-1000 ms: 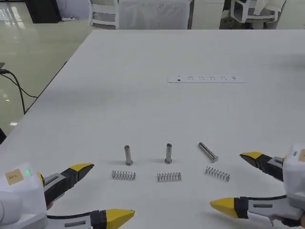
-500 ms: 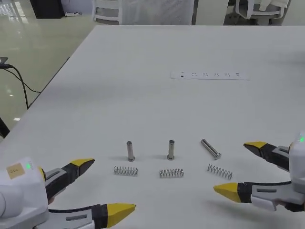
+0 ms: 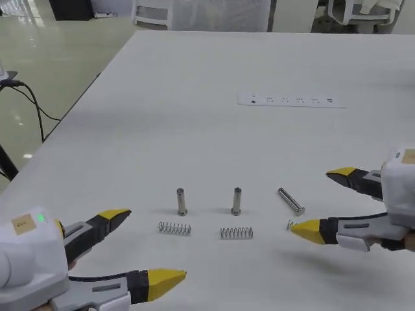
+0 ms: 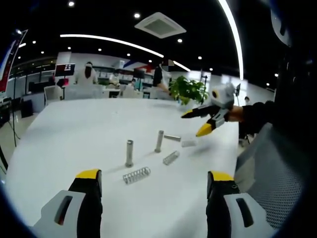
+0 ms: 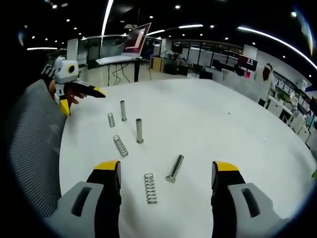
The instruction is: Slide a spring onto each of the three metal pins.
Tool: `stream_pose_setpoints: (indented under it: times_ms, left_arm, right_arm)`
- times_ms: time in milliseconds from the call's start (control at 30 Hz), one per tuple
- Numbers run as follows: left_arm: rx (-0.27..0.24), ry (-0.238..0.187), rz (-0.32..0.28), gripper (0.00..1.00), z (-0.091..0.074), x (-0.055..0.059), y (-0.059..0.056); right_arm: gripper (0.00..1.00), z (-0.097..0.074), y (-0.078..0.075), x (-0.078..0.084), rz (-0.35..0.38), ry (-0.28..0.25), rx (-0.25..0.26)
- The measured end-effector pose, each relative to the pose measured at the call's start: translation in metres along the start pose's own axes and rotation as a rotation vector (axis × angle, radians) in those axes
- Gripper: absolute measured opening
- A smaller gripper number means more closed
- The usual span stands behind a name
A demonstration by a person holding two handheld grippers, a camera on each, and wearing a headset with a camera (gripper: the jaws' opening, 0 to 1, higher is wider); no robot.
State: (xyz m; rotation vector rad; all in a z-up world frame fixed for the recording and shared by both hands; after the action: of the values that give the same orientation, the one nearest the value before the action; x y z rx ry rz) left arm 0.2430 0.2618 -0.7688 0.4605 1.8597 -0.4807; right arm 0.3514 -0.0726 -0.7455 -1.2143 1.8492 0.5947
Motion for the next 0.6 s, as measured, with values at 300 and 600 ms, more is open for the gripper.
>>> stream_pose_setpoints:
  times_ms: [300, 600]
  left_arm:
    - [-0.003, -0.001, 0.002, 0.84, 0.000, -0.001, 0.000]
    - [-0.006, -0.005, 0.001, 0.84, 0.000, -0.001, 0.000]
  right_arm:
    - [0.65, 0.016, -0.015, -0.017, -0.013, 0.056, 0.011]
    - [0.49, 0.037, -0.022, -0.022, 0.047, 0.152, 0.018]
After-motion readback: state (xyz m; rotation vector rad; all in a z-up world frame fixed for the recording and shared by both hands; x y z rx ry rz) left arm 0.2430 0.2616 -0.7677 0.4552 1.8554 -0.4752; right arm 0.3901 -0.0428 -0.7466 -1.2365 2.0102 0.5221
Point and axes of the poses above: the centre of the closed fingertips' face, and the gripper's own axes: z roughly forward along the fingers, y roughly to its left, x roughly out of its underside, the point moved 10 cm from there along -z, roughly backward along the fingers, and after that the axes turned 8 degrees about -x, right-handed, at the moved point
